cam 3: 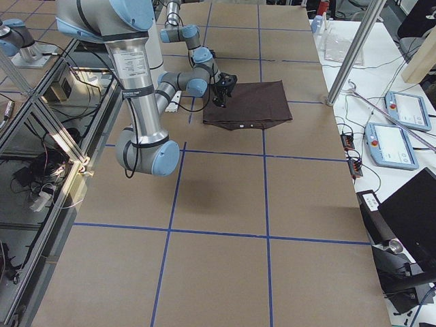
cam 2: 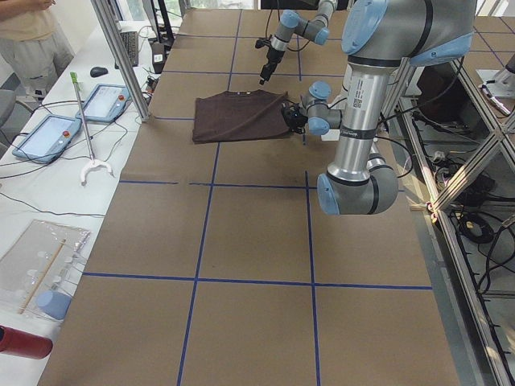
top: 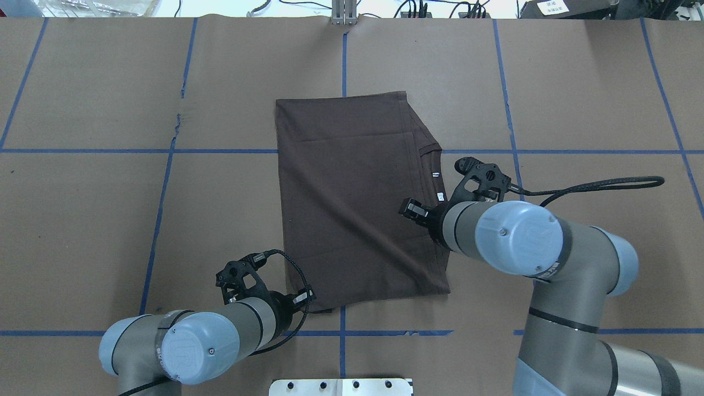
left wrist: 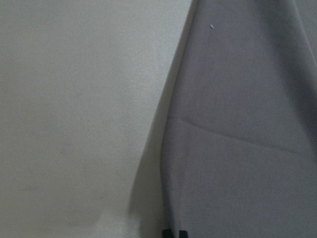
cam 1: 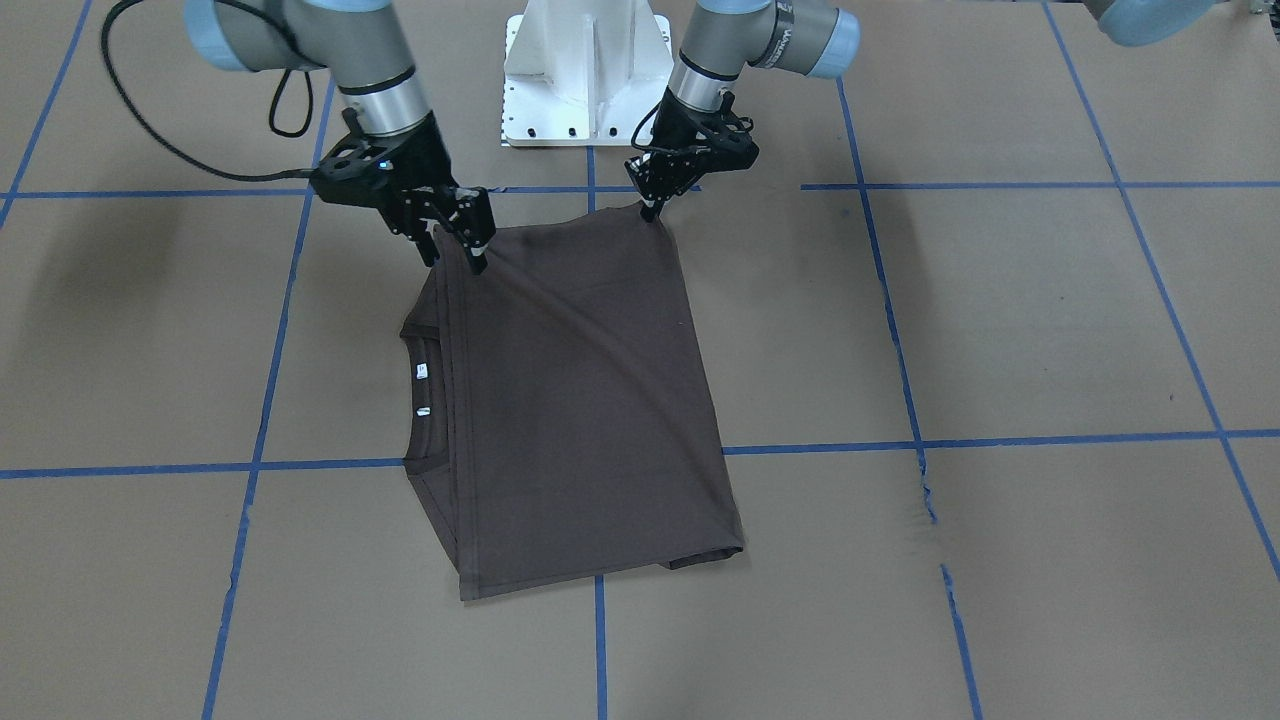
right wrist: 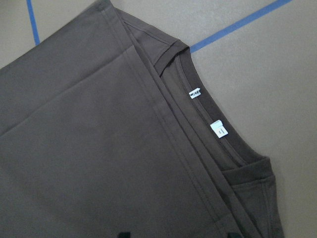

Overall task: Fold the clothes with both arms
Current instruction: 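Grasp the two near corners of the shirt with both grippers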

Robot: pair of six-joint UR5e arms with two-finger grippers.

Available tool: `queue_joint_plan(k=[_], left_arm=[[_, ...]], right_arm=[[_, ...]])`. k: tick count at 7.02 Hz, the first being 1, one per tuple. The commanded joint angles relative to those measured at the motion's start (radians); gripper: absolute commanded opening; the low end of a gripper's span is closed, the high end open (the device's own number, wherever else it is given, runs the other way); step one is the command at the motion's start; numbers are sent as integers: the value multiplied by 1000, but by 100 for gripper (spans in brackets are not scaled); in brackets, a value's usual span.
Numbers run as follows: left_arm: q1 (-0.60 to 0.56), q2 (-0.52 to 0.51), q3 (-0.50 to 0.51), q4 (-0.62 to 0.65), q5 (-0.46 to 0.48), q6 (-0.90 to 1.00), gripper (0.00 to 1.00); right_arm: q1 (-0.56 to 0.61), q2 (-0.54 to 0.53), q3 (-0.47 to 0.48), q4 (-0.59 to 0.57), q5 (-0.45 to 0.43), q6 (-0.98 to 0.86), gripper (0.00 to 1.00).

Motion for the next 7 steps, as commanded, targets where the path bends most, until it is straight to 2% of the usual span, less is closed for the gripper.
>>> queue_joint_plan(k=[1, 4, 7], left_arm=[[0, -12, 0, -1, -1, -1, 0], [0, -18, 0, -2, -4, 1, 0], [0, -20, 0, -4, -6, 1, 0]], right_arm=[[-38, 11, -37, -56, -24, -39, 72], [-57, -12, -90, -47, -25, -63, 72], [-69, -33, -101, -46, -27, -61, 70]])
